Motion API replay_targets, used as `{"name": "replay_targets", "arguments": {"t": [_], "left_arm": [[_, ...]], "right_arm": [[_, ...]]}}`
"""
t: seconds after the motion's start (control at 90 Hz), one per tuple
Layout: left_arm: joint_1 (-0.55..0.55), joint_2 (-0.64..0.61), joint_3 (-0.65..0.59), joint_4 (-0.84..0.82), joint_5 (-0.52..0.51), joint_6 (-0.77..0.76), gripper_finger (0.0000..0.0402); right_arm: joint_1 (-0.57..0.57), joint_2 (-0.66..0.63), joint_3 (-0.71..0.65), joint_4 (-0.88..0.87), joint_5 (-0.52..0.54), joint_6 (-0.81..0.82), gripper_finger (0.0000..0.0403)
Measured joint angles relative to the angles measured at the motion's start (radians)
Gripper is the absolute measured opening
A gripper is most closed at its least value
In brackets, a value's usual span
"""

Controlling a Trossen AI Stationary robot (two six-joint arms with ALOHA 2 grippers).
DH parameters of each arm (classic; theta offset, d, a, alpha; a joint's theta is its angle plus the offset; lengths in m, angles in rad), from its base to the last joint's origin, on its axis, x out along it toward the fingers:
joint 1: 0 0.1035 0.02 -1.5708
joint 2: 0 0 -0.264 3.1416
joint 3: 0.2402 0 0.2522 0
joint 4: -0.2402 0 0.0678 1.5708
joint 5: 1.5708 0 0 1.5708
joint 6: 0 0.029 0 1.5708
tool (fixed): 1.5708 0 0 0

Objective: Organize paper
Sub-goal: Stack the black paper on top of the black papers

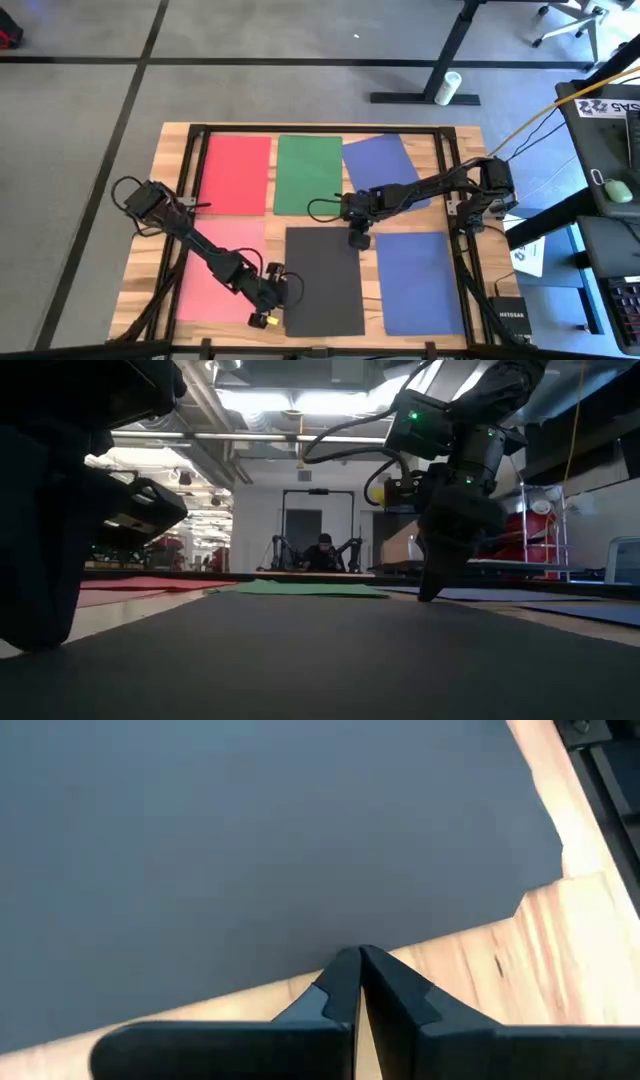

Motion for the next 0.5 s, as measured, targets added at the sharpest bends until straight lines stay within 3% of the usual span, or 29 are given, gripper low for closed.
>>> {"name": "replay_targets", "arguments": {"t": [0.5], "left_arm": [[0.000,0.000,0.000,0.034,0.001,0.004,0.0000]], "right_arm": [[0.000,0.000,0.000,0.000,0.001,0.000,0.0000]]}}
